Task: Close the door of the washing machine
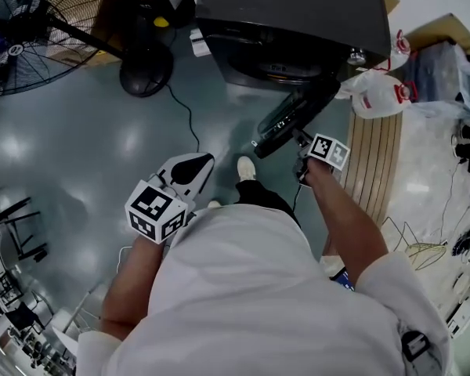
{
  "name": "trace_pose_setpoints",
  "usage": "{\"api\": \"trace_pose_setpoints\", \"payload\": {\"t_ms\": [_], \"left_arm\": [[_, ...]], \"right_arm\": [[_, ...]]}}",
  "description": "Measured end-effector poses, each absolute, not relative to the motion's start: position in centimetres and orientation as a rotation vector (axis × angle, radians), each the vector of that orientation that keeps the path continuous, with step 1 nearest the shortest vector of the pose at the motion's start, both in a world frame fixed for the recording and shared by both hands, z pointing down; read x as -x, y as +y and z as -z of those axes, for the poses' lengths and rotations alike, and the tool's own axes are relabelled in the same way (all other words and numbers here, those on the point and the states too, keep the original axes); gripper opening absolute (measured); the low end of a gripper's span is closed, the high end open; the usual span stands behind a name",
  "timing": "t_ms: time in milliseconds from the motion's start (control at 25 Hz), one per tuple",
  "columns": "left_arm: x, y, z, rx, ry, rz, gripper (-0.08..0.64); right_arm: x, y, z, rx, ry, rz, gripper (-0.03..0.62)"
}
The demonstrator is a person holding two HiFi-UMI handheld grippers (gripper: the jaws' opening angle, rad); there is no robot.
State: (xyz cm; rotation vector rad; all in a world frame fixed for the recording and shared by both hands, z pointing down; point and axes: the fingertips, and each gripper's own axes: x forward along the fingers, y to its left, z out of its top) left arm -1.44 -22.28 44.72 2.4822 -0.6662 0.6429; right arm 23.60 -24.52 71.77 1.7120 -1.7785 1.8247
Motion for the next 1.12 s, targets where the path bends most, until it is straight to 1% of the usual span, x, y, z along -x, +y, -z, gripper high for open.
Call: {"api": "trace_pose_setpoints", "payload": {"t_ms": [720,1120], "left_arm": [[5.4,-23.2,-45.0,-2.398,-0.843,-0.618,0.018],[6.1,-23.7,-45.2,-2.361,-0.902,-0.62,0.018]], "right_arm": [[-18.9,-34.4,-71.8,-1.807,-1.769,-1.942,0.114],[-18.2,-39.2,-71.9,-1.827,-1.799,-1.964,0.109]]}}
